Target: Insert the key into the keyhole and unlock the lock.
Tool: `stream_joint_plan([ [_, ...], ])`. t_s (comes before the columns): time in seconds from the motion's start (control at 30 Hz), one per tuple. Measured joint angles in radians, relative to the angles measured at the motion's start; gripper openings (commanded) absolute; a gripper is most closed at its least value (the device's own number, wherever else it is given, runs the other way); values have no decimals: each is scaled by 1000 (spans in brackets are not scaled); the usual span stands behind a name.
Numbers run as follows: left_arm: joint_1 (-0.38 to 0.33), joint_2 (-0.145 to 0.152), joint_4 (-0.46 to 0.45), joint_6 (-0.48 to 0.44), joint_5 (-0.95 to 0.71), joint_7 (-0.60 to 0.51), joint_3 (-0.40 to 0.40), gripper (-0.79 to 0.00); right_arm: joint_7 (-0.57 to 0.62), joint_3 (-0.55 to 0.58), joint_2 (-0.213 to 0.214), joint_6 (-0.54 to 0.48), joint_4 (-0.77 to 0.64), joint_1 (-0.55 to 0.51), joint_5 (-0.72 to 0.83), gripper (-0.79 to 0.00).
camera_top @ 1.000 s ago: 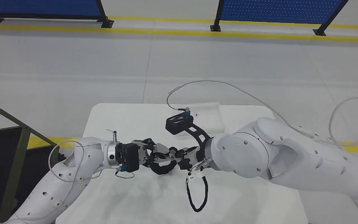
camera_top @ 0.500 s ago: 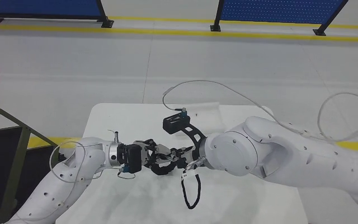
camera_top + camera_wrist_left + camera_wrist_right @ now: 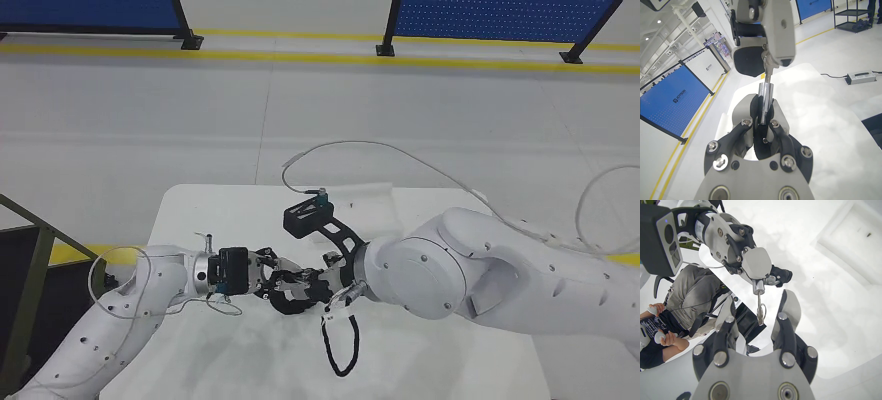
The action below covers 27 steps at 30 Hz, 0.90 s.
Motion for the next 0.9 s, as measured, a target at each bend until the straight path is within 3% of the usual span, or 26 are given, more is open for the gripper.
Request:
stream_joint_plan([
  [0.33, -15, -9, 77, -178, -209, -90, -27, -785, 40, 56, 53, -190, -24, -52, -125, 0],
  [0.47, -17, -4, 77, -187, -332, -173, -5, -785, 85, 67, 72, -309, -26, -69, -197, 0],
  [0.8, -89, 65, 19, -186, -722, -441, 103, -785, 40, 141, 114, -615, -32, -150, -267, 0],
  [0.9, -115, 82, 8, -186, -809, -505, 132, -785, 39, 143, 115, -628, -32, -152, -265, 0],
])
